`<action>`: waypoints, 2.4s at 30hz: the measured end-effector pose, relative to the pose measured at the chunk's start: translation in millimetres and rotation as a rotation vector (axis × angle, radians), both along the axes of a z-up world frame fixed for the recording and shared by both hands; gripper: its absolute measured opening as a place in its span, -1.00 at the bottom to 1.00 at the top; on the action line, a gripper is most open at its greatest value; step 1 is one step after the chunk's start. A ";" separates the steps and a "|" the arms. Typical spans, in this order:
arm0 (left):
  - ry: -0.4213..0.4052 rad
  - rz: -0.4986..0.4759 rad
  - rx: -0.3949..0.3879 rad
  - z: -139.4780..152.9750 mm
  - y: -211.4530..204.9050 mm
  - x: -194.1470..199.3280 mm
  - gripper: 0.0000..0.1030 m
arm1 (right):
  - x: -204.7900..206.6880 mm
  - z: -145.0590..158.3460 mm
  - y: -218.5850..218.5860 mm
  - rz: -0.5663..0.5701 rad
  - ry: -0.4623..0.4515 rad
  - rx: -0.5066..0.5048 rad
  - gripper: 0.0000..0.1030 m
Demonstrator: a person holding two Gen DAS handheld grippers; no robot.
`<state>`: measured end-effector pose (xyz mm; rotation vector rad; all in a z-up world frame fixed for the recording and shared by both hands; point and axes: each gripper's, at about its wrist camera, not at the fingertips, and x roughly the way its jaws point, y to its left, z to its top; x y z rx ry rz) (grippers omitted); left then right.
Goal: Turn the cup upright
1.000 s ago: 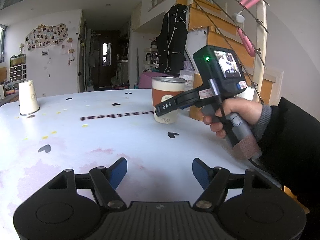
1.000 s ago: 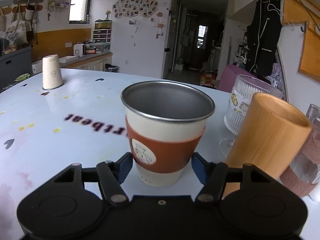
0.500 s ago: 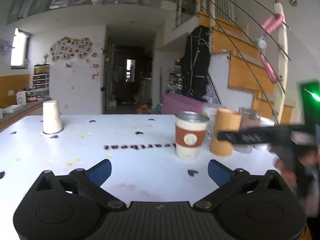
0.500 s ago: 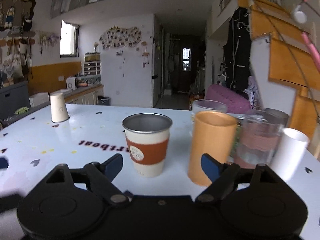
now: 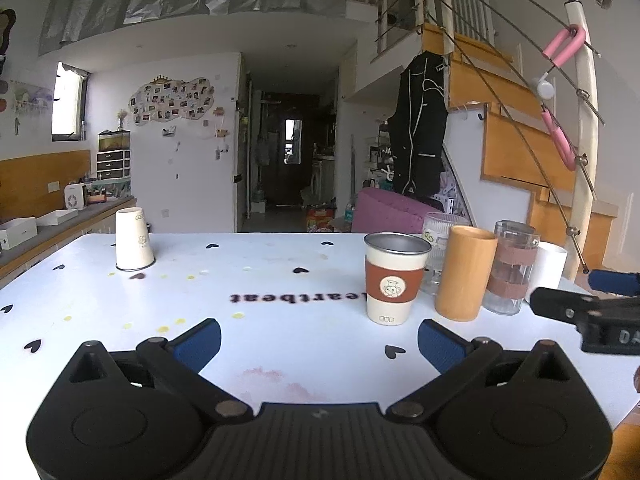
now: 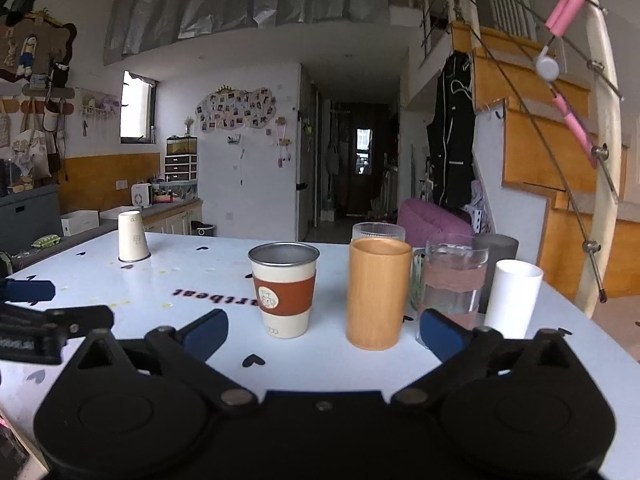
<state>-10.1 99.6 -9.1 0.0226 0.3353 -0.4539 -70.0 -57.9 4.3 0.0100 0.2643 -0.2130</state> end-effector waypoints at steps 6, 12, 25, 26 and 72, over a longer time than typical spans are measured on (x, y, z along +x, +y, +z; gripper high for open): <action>-0.001 0.003 0.001 0.3 -0.3 -6.9 1.00 | -12.8 -1.3 -1.4 -0.019 0.002 -0.002 1.00; -0.011 0.012 0.003 2.5 -0.4 -10.9 1.00 | -14.3 -1.9 -3.0 -0.037 0.008 -0.003 1.00; -0.026 0.022 0.012 4.3 -1.4 -13.7 1.00 | -18.0 -1.8 -0.5 -0.039 0.007 -0.008 1.00; -0.025 0.023 0.012 4.4 -1.4 -13.6 1.00 | -18.1 -1.8 -0.2 -0.038 0.007 -0.008 1.00; -0.016 0.029 0.017 3.2 1.1 -10.9 1.00 | -18.1 -1.6 -0.2 -0.038 0.007 -0.008 1.00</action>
